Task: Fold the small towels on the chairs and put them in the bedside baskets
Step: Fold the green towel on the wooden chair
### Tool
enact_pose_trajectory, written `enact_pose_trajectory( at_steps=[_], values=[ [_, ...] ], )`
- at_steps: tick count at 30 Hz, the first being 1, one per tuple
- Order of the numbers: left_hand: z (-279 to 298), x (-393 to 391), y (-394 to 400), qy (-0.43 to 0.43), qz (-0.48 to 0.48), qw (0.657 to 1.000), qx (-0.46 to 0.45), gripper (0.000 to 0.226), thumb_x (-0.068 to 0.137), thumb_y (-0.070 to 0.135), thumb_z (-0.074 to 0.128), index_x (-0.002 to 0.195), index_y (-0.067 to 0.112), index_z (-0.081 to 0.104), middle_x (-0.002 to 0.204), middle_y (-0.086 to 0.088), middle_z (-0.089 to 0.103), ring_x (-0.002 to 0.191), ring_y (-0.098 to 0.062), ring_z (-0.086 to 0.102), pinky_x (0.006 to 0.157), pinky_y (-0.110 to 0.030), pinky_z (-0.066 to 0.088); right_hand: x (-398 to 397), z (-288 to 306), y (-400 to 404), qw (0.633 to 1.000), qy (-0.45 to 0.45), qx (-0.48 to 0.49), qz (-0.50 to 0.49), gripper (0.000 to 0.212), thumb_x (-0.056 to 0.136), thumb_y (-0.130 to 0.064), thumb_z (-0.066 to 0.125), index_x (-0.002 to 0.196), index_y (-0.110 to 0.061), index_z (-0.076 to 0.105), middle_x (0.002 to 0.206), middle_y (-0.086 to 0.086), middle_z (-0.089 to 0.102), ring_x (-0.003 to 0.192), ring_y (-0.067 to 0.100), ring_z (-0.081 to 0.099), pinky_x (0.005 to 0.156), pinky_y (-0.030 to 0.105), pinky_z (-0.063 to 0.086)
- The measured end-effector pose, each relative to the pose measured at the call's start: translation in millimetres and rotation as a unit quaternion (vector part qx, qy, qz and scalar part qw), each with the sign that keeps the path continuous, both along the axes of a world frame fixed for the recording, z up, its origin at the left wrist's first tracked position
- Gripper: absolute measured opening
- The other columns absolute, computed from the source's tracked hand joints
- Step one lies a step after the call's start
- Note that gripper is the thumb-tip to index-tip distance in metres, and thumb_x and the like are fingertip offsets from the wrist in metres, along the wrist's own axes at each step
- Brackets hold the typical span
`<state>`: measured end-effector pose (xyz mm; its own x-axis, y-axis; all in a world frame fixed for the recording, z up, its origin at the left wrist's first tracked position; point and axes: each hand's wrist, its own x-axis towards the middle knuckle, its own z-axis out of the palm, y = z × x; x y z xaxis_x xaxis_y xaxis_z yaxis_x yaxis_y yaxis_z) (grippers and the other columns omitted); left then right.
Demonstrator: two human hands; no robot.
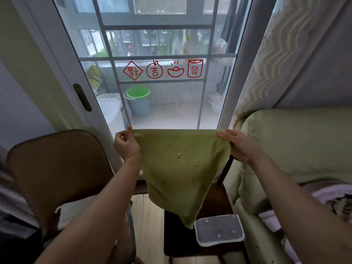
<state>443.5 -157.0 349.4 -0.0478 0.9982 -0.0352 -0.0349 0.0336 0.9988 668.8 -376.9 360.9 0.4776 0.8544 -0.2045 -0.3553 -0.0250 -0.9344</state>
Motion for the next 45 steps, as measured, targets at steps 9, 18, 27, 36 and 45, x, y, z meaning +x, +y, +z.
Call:
enact_pose_trajectory(
  at_steps=[9, 18, 27, 36, 45],
  values=[
    [28.5, -20.0, -24.0, -0.024, 0.055, 0.997, 0.037, 0.037, 0.094, 0.04, 0.057, 0.106, 0.005, 0.058, 0.095, -0.006, 0.06, 0.084, -0.014, 0.055, 0.059, -0.009, 0.041, -54.4, 10.1, 6.9, 0.978, 0.061, 0.045, -0.195, 0.006, 0.084, -0.01, 0.072, 0.084, -0.005, 0.068, 0.077, 0.006, 0.073, 0.07, 0.016, 0.069, 0.063, 0.026, 0.057],
    [52.6, -81.9, -32.8, -0.026, -0.033, 0.995, 0.092, 0.031, 0.088, 0.038, 0.068, 0.085, 0.01, 0.054, 0.077, -0.002, 0.058, 0.063, -0.007, 0.049, 0.064, -0.026, 0.04, -132.2, 59.9, 9.0, 0.965, 0.038, 0.157, -0.207, 0.003, 0.082, -0.006, 0.071, 0.084, -0.005, 0.073, 0.082, 0.008, 0.071, 0.073, 0.016, 0.066, 0.07, 0.028, 0.055],
    [77.9, -133.3, -42.5, -0.112, -0.097, 0.985, 0.086, 0.028, 0.089, 0.031, 0.068, 0.088, 0.008, 0.052, 0.083, -0.006, 0.06, 0.071, -0.015, 0.059, 0.048, -0.023, 0.051, -184.3, 98.9, -31.0, 0.938, 0.013, 0.221, -0.267, 0.031, 0.09, -0.007, 0.061, 0.12, 0.004, 0.061, 0.092, 0.006, 0.073, 0.082, 0.015, 0.069, 0.078, 0.027, 0.057],
    [59.1, -94.7, -78.2, -0.2, -0.157, 0.967, -0.017, 0.023, 0.094, 0.021, 0.062, 0.077, 0.016, 0.047, 0.079, -0.002, 0.052, 0.078, -0.018, 0.056, 0.055, -0.021, 0.057, -174.5, 88.2, -64.2, 0.893, -0.01, 0.138, -0.428, 0.008, 0.084, -0.005, 0.072, 0.092, -0.005, 0.071, 0.072, 0.002, 0.072, 0.068, 0.015, 0.067, 0.065, 0.025, 0.056],
    [31.9, -24.8, -79.7, -0.181, -0.18, 0.966, -0.047, 0.017, 0.095, 0.019, 0.06, 0.086, 0.01, 0.05, 0.082, 0.0, 0.053, 0.067, -0.005, 0.057, 0.056, -0.015, 0.054, -102.9, 58.1, -59.6, 0.885, -0.004, 0.118, -0.451, 0.006, 0.08, -0.006, 0.076, 0.085, -0.007, 0.072, 0.072, 0.003, 0.072, 0.074, 0.017, 0.065, 0.084, 0.036, 0.056]
  ],
)
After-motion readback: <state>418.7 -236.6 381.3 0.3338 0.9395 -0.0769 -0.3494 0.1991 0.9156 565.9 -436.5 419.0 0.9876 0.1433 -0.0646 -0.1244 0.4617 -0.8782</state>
